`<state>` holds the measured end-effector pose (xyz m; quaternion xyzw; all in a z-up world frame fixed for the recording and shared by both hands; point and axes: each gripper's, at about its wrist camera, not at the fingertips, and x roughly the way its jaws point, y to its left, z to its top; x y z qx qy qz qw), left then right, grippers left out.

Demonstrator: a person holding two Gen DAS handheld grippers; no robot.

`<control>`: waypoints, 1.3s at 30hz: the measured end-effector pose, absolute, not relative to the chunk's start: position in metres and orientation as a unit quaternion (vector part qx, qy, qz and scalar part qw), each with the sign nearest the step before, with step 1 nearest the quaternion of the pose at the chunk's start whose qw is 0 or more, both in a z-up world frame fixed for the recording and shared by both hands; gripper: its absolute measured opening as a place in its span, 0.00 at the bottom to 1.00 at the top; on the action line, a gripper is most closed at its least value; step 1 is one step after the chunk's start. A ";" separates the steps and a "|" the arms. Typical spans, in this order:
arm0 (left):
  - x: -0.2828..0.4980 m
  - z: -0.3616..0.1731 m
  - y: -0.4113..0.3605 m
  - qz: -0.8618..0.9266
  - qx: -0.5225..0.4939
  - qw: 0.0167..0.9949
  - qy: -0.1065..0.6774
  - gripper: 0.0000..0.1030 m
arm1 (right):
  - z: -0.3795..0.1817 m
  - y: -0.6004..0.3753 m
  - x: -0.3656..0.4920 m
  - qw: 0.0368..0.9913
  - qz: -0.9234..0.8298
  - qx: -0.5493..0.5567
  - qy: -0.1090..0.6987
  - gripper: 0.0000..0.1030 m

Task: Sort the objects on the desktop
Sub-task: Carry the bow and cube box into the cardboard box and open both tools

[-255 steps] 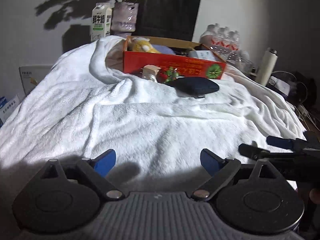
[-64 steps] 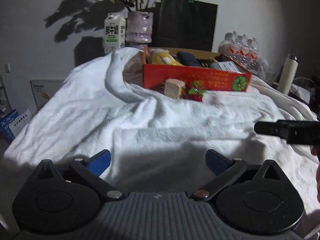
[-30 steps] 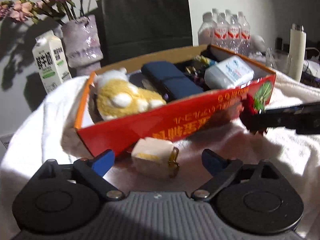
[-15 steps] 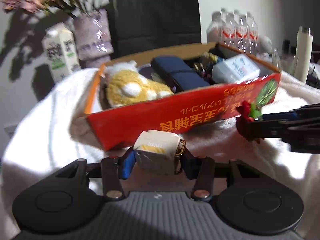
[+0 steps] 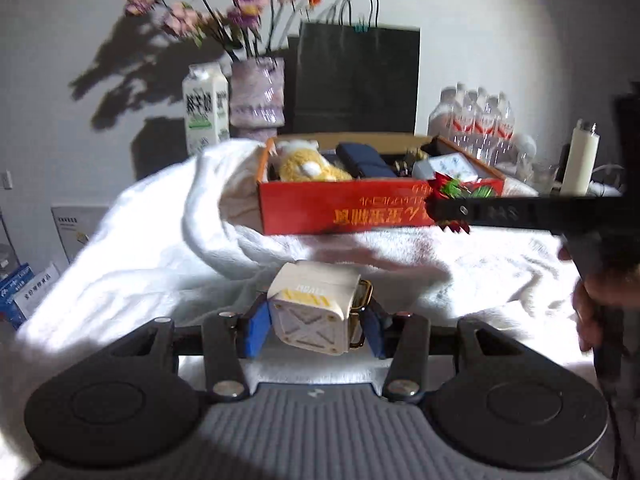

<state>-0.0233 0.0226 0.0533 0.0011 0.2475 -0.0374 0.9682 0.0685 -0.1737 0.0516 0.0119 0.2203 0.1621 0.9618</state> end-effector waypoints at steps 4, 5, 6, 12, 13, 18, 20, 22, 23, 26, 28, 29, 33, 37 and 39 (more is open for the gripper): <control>-0.052 0.059 0.027 -0.038 -0.001 0.970 0.239 0.48 | 0.060 -0.168 -0.002 0.967 0.171 0.021 0.186 0.30; -0.058 0.060 0.026 -0.037 0.002 0.971 0.237 0.48 | 0.062 -0.168 -0.018 0.968 0.173 0.022 0.181 0.30; -0.065 0.061 0.024 -0.035 0.006 0.972 0.234 0.48 | 0.064 -0.168 -0.033 0.969 0.172 0.020 0.176 0.30; -0.086 0.057 0.013 -0.027 0.011 0.971 0.237 0.48 | 0.067 -0.170 -0.099 0.977 0.149 -0.014 0.155 0.30; -0.089 0.058 0.012 -0.028 0.008 0.971 0.238 0.48 | 0.067 -0.170 -0.107 0.976 0.150 -0.020 0.155 0.30; -0.097 0.061 0.005 -0.031 0.016 0.973 0.227 0.48 | 0.062 -0.175 -0.127 0.977 0.144 -0.024 0.155 0.30; -0.097 0.060 0.003 -0.029 0.023 0.974 0.225 0.48 | 0.061 -0.177 -0.126 0.977 0.145 -0.016 0.157 0.30; -0.094 0.059 0.004 -0.027 0.023 0.974 0.225 0.48 | 0.059 -0.177 -0.122 0.977 0.140 -0.015 0.159 0.30; -0.092 0.060 0.005 -0.026 0.023 0.973 0.226 0.48 | 0.058 -0.177 -0.120 0.977 0.142 -0.013 0.161 0.30; -0.076 0.070 0.009 -0.037 0.027 0.972 0.229 0.48 | 0.060 -0.183 -0.108 0.975 0.151 -0.001 0.165 0.30; -0.060 0.084 0.012 -0.048 0.031 0.973 0.222 0.48 | 0.068 -0.187 -0.094 0.974 0.154 0.001 0.164 0.30; -0.050 0.092 0.013 -0.054 0.036 0.974 0.216 0.48 | 0.075 -0.189 -0.086 0.975 0.153 -0.003 0.159 0.30; 0.008 0.128 0.019 -0.073 0.025 0.975 0.209 0.48 | 0.111 -0.206 -0.043 0.979 0.156 -0.008 0.131 0.30; 0.082 0.155 0.014 -0.111 0.029 0.972 0.204 0.48 | 0.140 -0.219 0.030 0.979 0.148 -0.025 0.136 0.30; 0.128 0.161 0.005 -0.121 0.037 0.966 0.225 0.48 | 0.150 -0.225 0.077 0.976 0.147 -0.021 0.157 0.30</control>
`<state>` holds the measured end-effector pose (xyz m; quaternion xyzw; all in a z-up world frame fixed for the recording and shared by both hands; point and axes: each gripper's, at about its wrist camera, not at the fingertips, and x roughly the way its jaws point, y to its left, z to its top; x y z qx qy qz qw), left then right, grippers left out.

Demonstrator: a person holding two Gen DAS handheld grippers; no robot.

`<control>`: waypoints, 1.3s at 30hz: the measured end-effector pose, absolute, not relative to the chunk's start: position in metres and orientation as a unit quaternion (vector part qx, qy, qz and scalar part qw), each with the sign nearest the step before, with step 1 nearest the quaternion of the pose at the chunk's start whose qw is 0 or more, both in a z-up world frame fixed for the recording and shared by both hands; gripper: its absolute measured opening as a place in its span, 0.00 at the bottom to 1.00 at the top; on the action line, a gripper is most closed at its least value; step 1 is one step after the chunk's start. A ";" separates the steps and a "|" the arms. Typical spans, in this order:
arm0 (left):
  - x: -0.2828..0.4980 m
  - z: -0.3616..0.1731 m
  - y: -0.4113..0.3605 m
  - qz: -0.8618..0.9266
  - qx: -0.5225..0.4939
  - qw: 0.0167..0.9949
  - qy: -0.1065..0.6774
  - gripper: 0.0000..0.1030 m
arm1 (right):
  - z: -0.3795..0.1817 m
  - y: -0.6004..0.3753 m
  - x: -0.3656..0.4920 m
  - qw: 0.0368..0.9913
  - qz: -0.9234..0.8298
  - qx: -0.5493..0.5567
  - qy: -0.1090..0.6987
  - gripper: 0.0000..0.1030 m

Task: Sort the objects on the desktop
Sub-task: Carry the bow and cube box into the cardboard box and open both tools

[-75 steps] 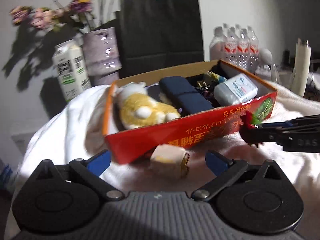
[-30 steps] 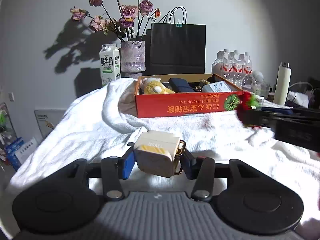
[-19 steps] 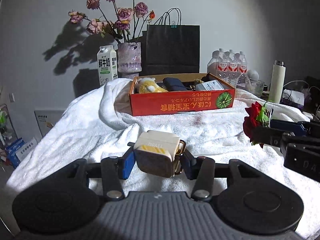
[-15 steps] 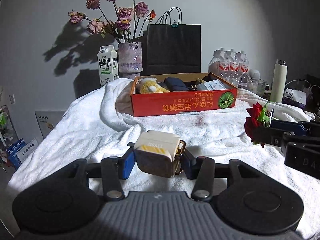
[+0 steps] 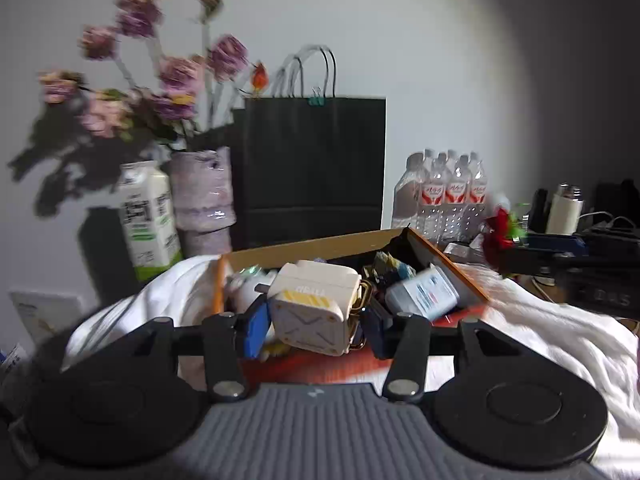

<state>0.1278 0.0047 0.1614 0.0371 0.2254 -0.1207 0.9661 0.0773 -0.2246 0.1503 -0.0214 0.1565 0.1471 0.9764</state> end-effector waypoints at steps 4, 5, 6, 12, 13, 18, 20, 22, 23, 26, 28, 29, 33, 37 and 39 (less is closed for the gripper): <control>0.222 0.157 -0.026 -0.129 0.058 0.950 0.277 0.48 | 0.155 -0.236 0.178 0.963 0.141 0.002 0.229 0.30; 0.244 0.153 -0.033 -0.121 0.062 0.948 0.288 0.48 | 0.153 -0.242 0.202 0.957 0.144 0.025 0.251 0.30; 0.264 0.149 -0.040 -0.116 0.064 0.945 0.298 0.48 | 0.150 -0.246 0.225 0.952 0.142 0.041 0.270 0.30; 0.361 0.117 -0.072 -0.122 0.058 0.926 0.353 0.48 | 0.119 -0.239 0.325 0.932 0.093 -0.015 0.351 0.31; 0.371 0.113 -0.076 -0.118 0.055 0.924 0.358 0.48 | 0.113 -0.236 0.336 0.929 0.083 -0.033 0.359 0.31; 0.390 0.105 -0.079 -0.124 0.054 0.928 0.348 0.61 | 0.097 -0.229 0.366 0.920 0.069 -0.072 0.379 0.49; 0.389 0.109 -0.076 -0.130 0.054 0.929 0.342 0.61 | 0.099 -0.229 0.366 0.924 0.069 -0.074 0.368 0.54; 0.385 0.116 -0.069 -0.130 0.049 0.932 0.336 0.61 | 0.105 -0.231 0.363 0.928 0.070 -0.061 0.361 0.58; 0.383 0.119 -0.066 -0.126 0.046 0.932 0.335 0.62 | 0.108 -0.233 0.362 0.929 0.073 -0.051 0.360 0.60; 0.372 0.130 -0.057 -0.105 0.044 0.931 0.346 0.68 | 0.120 -0.233 0.355 0.929 0.080 -0.038 0.359 0.66; 0.366 0.135 -0.051 -0.087 0.048 0.926 0.364 0.71 | 0.130 -0.228 0.346 0.930 0.083 -0.041 0.355 0.70; 0.363 0.138 -0.048 -0.074 0.048 0.922 0.376 0.72 | 0.134 -0.225 0.341 0.931 0.085 -0.045 0.353 0.72; 0.341 0.148 -0.030 -0.051 0.038 0.910 0.410 0.76 | 0.153 -0.217 0.316 0.930 0.097 -0.051 0.350 0.79; 0.302 0.151 -0.020 -0.049 0.062 0.906 0.416 0.86 | 0.171 -0.211 0.286 0.928 0.106 -0.043 0.355 0.82; 0.279 0.152 -0.014 -0.042 0.070 0.908 0.412 0.86 | 0.176 -0.209 0.271 0.926 0.106 -0.040 0.361 0.83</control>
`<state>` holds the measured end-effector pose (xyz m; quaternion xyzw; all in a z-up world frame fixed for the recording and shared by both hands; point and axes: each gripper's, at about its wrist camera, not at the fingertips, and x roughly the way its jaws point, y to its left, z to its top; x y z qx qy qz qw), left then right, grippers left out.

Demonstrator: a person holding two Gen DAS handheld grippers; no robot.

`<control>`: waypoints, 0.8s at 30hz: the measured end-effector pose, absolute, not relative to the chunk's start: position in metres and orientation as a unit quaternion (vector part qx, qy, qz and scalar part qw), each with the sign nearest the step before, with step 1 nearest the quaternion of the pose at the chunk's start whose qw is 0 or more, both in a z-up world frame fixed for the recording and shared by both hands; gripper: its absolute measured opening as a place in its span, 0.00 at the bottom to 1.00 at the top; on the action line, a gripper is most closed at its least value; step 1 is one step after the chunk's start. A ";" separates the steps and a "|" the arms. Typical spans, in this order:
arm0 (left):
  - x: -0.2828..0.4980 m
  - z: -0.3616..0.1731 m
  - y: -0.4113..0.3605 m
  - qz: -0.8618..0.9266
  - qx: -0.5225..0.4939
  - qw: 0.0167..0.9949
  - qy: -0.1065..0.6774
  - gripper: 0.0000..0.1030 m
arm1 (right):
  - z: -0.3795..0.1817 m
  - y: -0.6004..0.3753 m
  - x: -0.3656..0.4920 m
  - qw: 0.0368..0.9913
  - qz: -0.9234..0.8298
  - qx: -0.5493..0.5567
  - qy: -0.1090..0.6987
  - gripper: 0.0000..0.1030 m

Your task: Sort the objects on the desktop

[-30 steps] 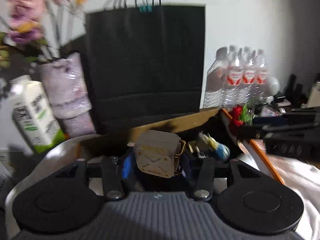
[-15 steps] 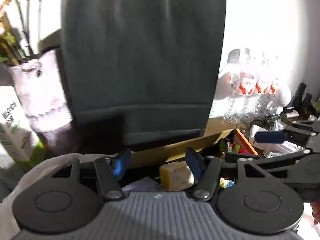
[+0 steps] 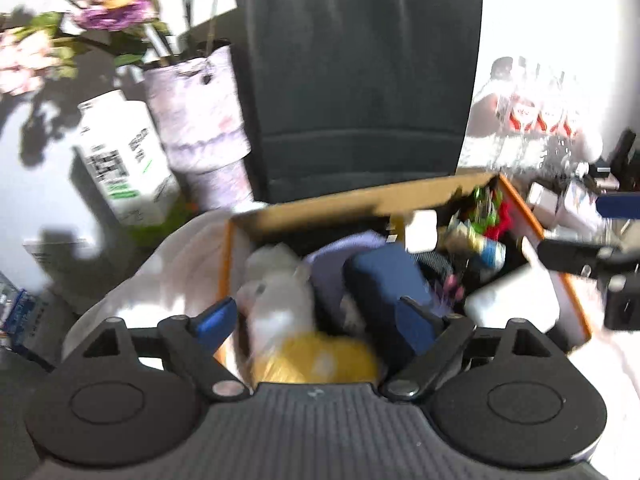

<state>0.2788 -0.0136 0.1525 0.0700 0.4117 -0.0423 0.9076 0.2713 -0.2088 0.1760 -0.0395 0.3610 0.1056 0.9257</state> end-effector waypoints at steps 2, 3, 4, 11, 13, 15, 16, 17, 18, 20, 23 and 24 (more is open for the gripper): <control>0.258 0.156 -0.006 -0.041 0.065 0.909 0.409 0.86 | 0.178 -0.205 0.256 0.924 0.106 -0.039 0.366 0.83; 0.248 0.158 -0.002 -0.039 0.059 0.910 0.409 0.87 | 0.179 -0.203 0.248 0.924 0.106 -0.037 0.367 0.83; 0.238 0.161 0.002 -0.037 0.052 0.911 0.408 0.87 | 0.180 -0.202 0.239 0.924 0.107 -0.035 0.366 0.83; 0.155 0.177 0.015 -0.035 0.042 0.928 0.368 0.94 | 0.178 -0.190 0.165 0.934 0.125 -0.030 0.333 0.84; 0.127 0.177 0.017 -0.045 0.038 0.936 0.347 1.00 | 0.175 -0.188 0.141 0.938 0.133 -0.030 0.319 0.84; 0.099 0.174 0.016 -0.048 0.043 0.939 0.338 1.00 | 0.172 -0.190 0.115 0.941 0.140 -0.031 0.307 0.84; 0.084 0.172 0.015 -0.054 0.048 0.938 0.339 1.00 | 0.171 -0.192 0.100 0.943 0.143 -0.032 0.300 0.84; 0.068 0.170 0.015 -0.067 0.051 0.937 0.339 1.00 | 0.169 -0.195 0.084 0.945 0.147 -0.032 0.291 0.84; 0.051 0.170 0.017 -0.077 0.050 0.937 0.337 1.00 | 0.167 -0.198 0.067 0.947 0.150 -0.030 0.284 0.85; 0.016 0.169 0.019 -0.090 0.049 0.940 0.325 1.00 | 0.163 -0.205 0.030 0.950 0.156 -0.030 0.270 0.85; -0.039 0.164 0.026 -0.114 0.037 0.946 0.302 1.00 | 0.157 -0.216 -0.030 0.955 0.163 -0.026 0.245 0.96; -0.055 0.161 0.028 -0.119 0.038 0.947 0.295 1.00 | 0.154 -0.220 -0.049 0.957 0.167 -0.023 0.234 0.99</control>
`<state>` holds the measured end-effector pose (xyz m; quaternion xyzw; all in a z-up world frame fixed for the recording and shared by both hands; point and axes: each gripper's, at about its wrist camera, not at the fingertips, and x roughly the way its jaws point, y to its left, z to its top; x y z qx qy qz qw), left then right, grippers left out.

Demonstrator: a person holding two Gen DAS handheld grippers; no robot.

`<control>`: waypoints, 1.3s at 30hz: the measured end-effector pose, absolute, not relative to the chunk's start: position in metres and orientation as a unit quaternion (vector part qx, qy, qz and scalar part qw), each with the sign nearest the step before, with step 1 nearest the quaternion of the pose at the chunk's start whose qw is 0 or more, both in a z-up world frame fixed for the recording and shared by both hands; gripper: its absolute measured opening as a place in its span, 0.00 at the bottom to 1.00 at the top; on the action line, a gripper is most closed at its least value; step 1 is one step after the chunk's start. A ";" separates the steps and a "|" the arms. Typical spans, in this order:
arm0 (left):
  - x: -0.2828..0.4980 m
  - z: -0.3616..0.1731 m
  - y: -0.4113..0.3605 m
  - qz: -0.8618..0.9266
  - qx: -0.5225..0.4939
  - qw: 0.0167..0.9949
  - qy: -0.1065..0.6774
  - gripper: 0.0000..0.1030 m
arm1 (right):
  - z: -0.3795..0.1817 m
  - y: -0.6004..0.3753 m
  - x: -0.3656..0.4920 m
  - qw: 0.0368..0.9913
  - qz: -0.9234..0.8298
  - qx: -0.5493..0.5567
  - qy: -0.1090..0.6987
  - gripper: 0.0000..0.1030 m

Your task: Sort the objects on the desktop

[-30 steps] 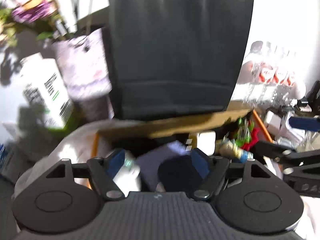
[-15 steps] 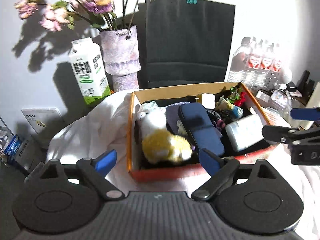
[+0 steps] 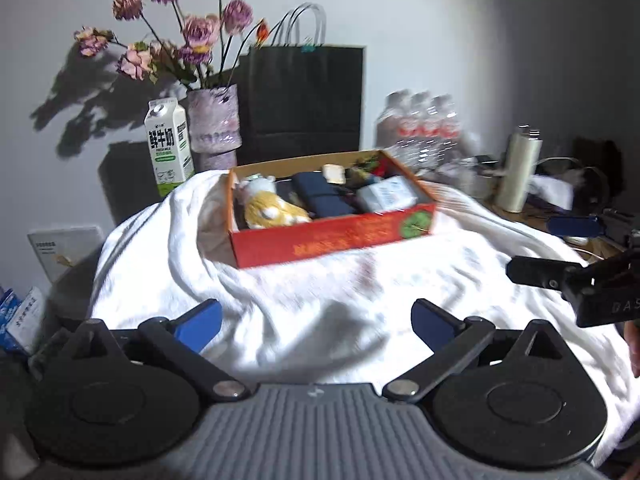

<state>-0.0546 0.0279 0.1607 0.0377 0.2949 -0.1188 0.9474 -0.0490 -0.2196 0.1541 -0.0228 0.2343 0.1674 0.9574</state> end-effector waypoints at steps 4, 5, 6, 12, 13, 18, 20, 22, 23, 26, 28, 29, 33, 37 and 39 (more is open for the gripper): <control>-0.116 0.137 0.032 -0.117 0.053 0.957 0.261 1.00 | 0.136 -0.231 -0.115 0.963 0.166 -0.031 0.212 1.00; -0.128 0.127 0.032 -0.114 0.059 0.958 0.257 1.00 | 0.130 -0.234 -0.126 0.964 0.161 -0.027 0.211 1.00; -0.138 0.117 0.033 -0.114 0.065 0.958 0.255 1.00 | 0.123 -0.237 -0.139 0.965 0.154 -0.021 0.210 1.00; -0.157 0.071 0.052 -0.090 0.008 0.958 0.274 1.00 | 0.086 -0.242 -0.175 0.974 0.105 -0.004 0.199 1.00; -0.153 0.066 0.053 -0.083 0.007 0.957 0.278 1.00 | 0.082 -0.240 -0.174 0.975 0.103 -0.008 0.199 1.00; -0.125 0.051 0.038 -0.062 0.030 0.964 0.255 1.00 | 0.055 -0.223 -0.143 0.967 0.103 -0.009 0.231 1.00; -0.110 0.048 0.031 -0.064 0.017 0.967 0.247 1.00 | 0.044 -0.217 -0.124 0.964 0.097 0.005 0.247 1.00; -0.092 0.043 0.022 -0.068 0.004 0.966 0.249 1.00 | 0.034 -0.209 -0.107 0.962 0.091 0.013 0.256 1.00; -0.083 0.040 0.018 -0.068 0.001 0.965 0.254 1.00 | 0.030 -0.207 -0.098 0.962 0.087 0.015 0.260 1.00; -0.057 0.030 0.005 -0.073 0.014 0.963 0.260 1.00 | 0.022 -0.200 -0.072 0.961 0.085 0.012 0.264 1.00; -0.041 0.025 -0.003 -0.065 0.035 0.961 0.267 1.00 | 0.019 -0.198 -0.054 0.960 0.077 0.010 0.269 1.00; -0.034 0.023 -0.006 -0.062 0.043 0.961 0.267 1.00 | 0.017 -0.199 -0.046 0.960 0.074 0.011 0.269 1.00; -0.008 0.016 -0.004 -0.042 0.029 0.957 0.286 1.00 | 0.012 -0.198 -0.016 0.958 0.054 0.008 0.281 1.00; 0.007 0.009 0.003 -0.034 0.007 0.952 0.304 1.00 | 0.005 -0.199 0.002 0.955 0.048 0.012 0.294 1.00; 0.007 0.007 0.006 -0.038 -0.002 0.950 0.311 1.00 | 0.003 -0.197 0.005 0.953 0.041 0.008 0.299 1.00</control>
